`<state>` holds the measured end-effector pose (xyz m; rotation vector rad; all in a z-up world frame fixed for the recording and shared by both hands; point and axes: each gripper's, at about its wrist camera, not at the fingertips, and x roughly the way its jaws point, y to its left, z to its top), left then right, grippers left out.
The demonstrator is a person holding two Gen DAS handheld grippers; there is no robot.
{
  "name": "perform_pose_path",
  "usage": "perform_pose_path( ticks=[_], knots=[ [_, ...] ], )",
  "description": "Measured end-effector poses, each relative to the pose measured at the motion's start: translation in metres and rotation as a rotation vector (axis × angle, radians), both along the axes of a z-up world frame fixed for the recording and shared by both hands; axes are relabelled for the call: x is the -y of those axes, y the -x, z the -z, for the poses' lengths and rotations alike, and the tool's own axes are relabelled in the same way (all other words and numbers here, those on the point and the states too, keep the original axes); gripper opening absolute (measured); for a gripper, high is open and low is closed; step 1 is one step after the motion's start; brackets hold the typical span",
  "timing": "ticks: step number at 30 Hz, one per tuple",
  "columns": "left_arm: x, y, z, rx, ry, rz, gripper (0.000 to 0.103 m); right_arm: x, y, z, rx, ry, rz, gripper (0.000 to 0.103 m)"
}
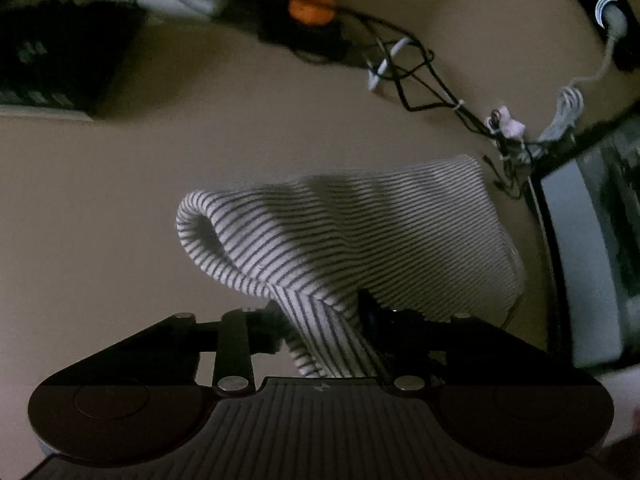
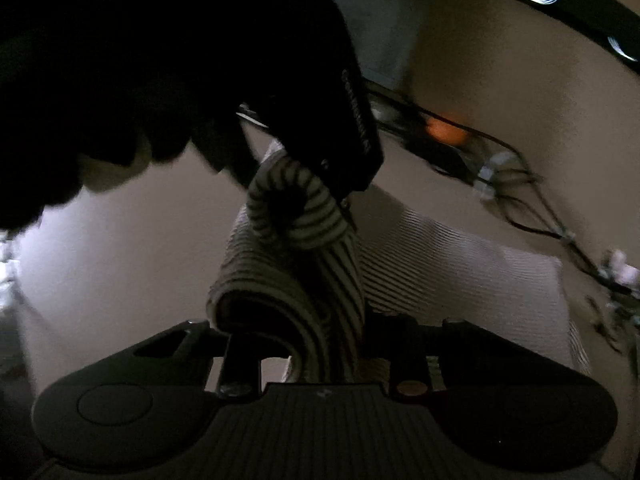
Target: Fold clothes
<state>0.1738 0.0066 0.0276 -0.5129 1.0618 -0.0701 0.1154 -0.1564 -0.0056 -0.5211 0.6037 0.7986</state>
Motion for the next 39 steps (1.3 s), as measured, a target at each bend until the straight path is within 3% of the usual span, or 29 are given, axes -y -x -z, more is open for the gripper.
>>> perform_pose_path(
  ticks=[3,5,9,13,15,18,20,22,24,27,30,32,34,36,39],
  knots=[
    [-0.011,0.014,-0.028,0.037,-0.047,0.022,0.041,-0.018,0.022,-0.025,-0.059,-0.088,-0.084,0.026],
    [-0.018,0.023,-0.046,0.061,-0.078,0.037,0.045,-0.022,0.025,-0.048,-0.142,-0.208,-0.115,0.025],
    [-0.032,0.042,-0.083,0.11,-0.14,0.067,0.058,-0.01,-0.004,-0.063,-0.422,-0.459,-0.06,0.026],
    [-0.004,0.009,-0.048,0.061,-0.117,0.138,0.065,0.021,-0.032,-0.031,-0.637,-0.56,0.089,0.026],
    [0.012,-0.005,-0.03,0.036,-0.111,0.181,0.067,0.037,-0.039,-0.015,-0.689,-0.575,0.157,0.028],
    [0.04,-0.021,-0.003,-0.004,-0.117,0.26,0.078,0.055,-0.034,-0.002,-0.651,-0.507,0.246,0.038],
    [0.055,-0.023,-0.002,0.023,-0.145,0.314,0.086,0.074,-0.028,-0.001,-0.617,-0.493,0.267,0.046],
    [0.058,-0.018,-0.005,0.047,-0.136,0.335,0.087,0.093,-0.024,-0.008,-0.559,-0.472,0.275,0.052],
    [0.05,-0.008,-0.012,0.076,-0.074,0.341,0.087,0.114,-0.021,-0.02,-0.477,-0.434,0.287,0.065],
    [0.023,0.017,-0.03,0.15,0.037,0.299,0.087,0.134,-0.017,-0.038,-0.372,-0.394,0.307,0.068],
    [-0.013,0.041,-0.045,0.241,0.074,0.171,0.09,0.143,-0.026,-0.057,-0.293,-0.381,0.335,0.064],
    [-0.036,0.054,-0.043,0.239,0.054,0.076,0.09,0.138,-0.034,-0.063,-0.323,-0.432,0.317,0.058],
    [-0.05,0.061,-0.026,0.173,0.065,0.006,0.086,0.133,-0.042,-0.069,-0.353,-0.482,0.299,0.058],
    [-0.047,0.063,-0.007,0.138,0.088,0.007,0.076,0.127,-0.05,-0.075,-0.384,-0.531,0.28,0.058],
    [-0.042,0.066,0.021,0.088,0.122,0.013,0.073,0.102,-0.061,-0.062,-0.443,-0.53,0.278,0.07]
  ],
)
